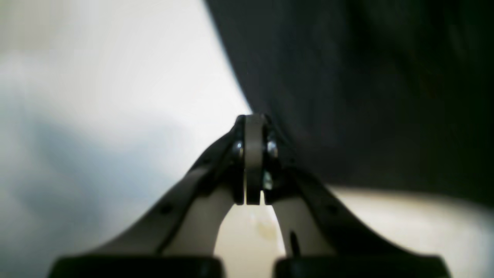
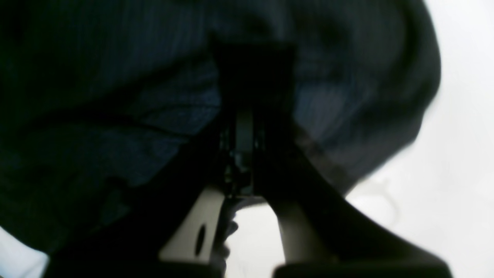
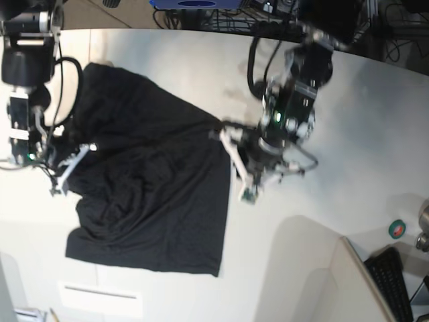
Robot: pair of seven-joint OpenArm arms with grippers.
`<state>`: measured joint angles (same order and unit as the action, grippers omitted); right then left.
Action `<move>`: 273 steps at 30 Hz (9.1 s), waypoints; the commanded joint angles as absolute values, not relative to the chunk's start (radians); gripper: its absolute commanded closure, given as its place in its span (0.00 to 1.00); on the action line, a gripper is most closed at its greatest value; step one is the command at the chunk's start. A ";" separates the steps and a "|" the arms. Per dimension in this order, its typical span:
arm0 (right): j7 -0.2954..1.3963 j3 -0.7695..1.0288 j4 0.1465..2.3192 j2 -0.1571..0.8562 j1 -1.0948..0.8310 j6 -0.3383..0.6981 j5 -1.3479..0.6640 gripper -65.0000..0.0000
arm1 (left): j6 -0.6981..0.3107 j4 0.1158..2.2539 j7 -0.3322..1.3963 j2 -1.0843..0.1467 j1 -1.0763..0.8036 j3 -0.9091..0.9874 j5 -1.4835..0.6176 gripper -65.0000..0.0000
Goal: Layout the t-shirt on the table in an organized manner, then fold the t-shirt properly
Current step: 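Pull the shirt edges apart with both grippers to spread it, then release the shirt and raise both grippers away, then grasp the shirt edges again with both grippers, then pull the held edges apart with both grippers to smooth the shirt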
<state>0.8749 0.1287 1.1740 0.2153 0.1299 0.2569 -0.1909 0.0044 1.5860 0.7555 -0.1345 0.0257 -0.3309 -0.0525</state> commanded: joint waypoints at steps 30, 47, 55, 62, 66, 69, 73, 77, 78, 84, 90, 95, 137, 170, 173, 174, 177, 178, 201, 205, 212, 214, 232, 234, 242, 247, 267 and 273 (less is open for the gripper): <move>0.742 0.130 0.958 0.177 0.148 0.191 -0.200 1.00 | 0.010 0.615 0.412 -0.047 0.424 -0.332 0.039 1.00; 0.797 0.133 1.101 0.208 0.252 0.189 -0.202 1.00 | 0.010 1.655 0.654 -0.186 -0.315 0.050 -0.133 1.00; 0.834 0.341 1.580 0.153 -0.001 0.189 -0.202 1.00 | 0.005 1.732 0.651 -0.183 -0.371 0.271 -0.137 1.00; 0.753 0.309 1.569 0.153 -0.022 0.197 -0.203 0.52 | -0.064 1.679 0.578 -0.170 -0.375 0.498 -0.387 1.00; 0.750 0.214 1.442 0.154 0.120 0.191 -0.202 0.49 | -0.113 1.646 0.570 -0.170 -0.371 0.538 -0.460 1.00; 0.750 0.159 1.288 0.151 0.243 0.189 -0.202 0.49 | -0.113 1.646 0.570 -0.170 -0.375 0.542 -0.460 1.00; 0.693 0.097 1.009 0.139 0.389 0.137 -0.202 0.49 | -0.113 1.644 0.570 -0.171 -0.377 0.545 -0.460 1.00; 0.562 0.090 0.800 0.137 0.461 0.054 -0.202 0.49 | -0.113 1.644 0.570 -0.173 -0.384 0.547 -0.460 1.00; 0.553 0.090 0.763 0.137 0.472 0.058 -0.202 0.49 | -0.113 1.649 0.570 -0.173 -0.387 0.547 -0.460 1.00; 0.504 0.094 0.708 0.130 0.489 0.058 -0.202 0.55 | -0.113 1.644 0.570 -0.173 -0.381 0.547 -0.460 0.64; 0.507 0.101 0.765 0.130 0.458 0.058 -0.206 1.00 | -0.113 1.647 0.570 -0.173 -0.380 0.547 -0.460 0.54; 0.610 0.101 1.147 0.130 0.275 0.051 -0.208 1.00 | -0.113 1.649 0.570 -0.173 -0.380 0.547 -0.460 0.54; 0.958 0.337 1.900 -0.018 -0.553 0.058 -0.206 0.82 | -0.116 1.566 0.572 -0.268 -0.318 0.776 -0.466 0.52; 0.805 0.091 1.779 0.033 -0.312 0.151 -0.200 1.00 | 0.246 1.297 0.943 -0.176 0.277 0.180 -0.469 1.00; 0.803 0.091 1.753 0.038 -0.311 0.151 -0.200 1.00 | 0.323 1.328 0.938 -0.134 0.239 0.272 -0.460 0.99; 0.803 0.091 1.751 0.039 -0.311 0.151 -0.200 1.00 | 0.325 1.328 0.938 -0.131 0.236 0.277 -0.460 0.85; 0.803 0.091 1.750 0.039 -0.309 0.151 -0.200 1.00 | 0.325 1.302 0.937 -0.127 0.245 0.275 -0.460 0.45; 0.803 0.091 1.750 0.039 -0.309 0.151 -0.200 1.00 | 0.326 1.287 0.937 -0.119 0.257 0.275 -0.460 0.37; 0.803 0.091 1.751 0.038 -0.308 0.153 -0.202 1.00 | 0.329 0.997 0.880 -0.088 0.354 0.193 -0.354 0.69; 0.803 0.091 1.751 0.038 -0.308 0.153 -0.202 1.00 | 0.329 0.997 0.880 -0.088 0.354 0.193 -0.354 0.86; 0.803 0.091 1.751 0.038 -0.306 0.153 -0.202 1.00 | 0.329 1.104 0.897 -0.088 0.302 0.266 -0.355 1.00; 0.803 0.085 1.751 0.038 -0.306 0.154 -0.202 1.00 | 0.329 1.199 0.937 -0.087 0.262 0.309 -0.355 1.00; 0.797 -0.130 1.432 0.038 0.042 0.157 -0.203 1.00 | 0.323 1.799 1.035 -0.008 -0.349 0.596 -0.472 1.00; 0.782 -0.166 1.325 0.038 0.104 0.157 -0.203 1.00 | 0.323 1.797 1.006 -0.012 -0.389 0.615 -0.535 1.00; 0.618 -0.062 0.834 0.039 0.332 0.150 -0.202 1.00 | 0.323 1.791 0.993 -0.010 -0.430 0.621 -0.572 1.00; 0.527 -0.004 0.690 0.084 0.418 0.148 -0.202 1.00 | 0.323 1.793 0.993 -0.010 -0.401 0.615 -0.573 1.00; 0.769 0.105 1.531 0.125 0.065 0.148 -0.202 1.00 | 0.323 1.985 1.069 -0.024 -0.467 0.624 -0.575 0.22; 0.915 0.170 1.712 0.150 -0.148 0.150 -0.202 1.00 | 0.323 1.894 1.070 -0.090 -0.248 0.524 -0.568 1.00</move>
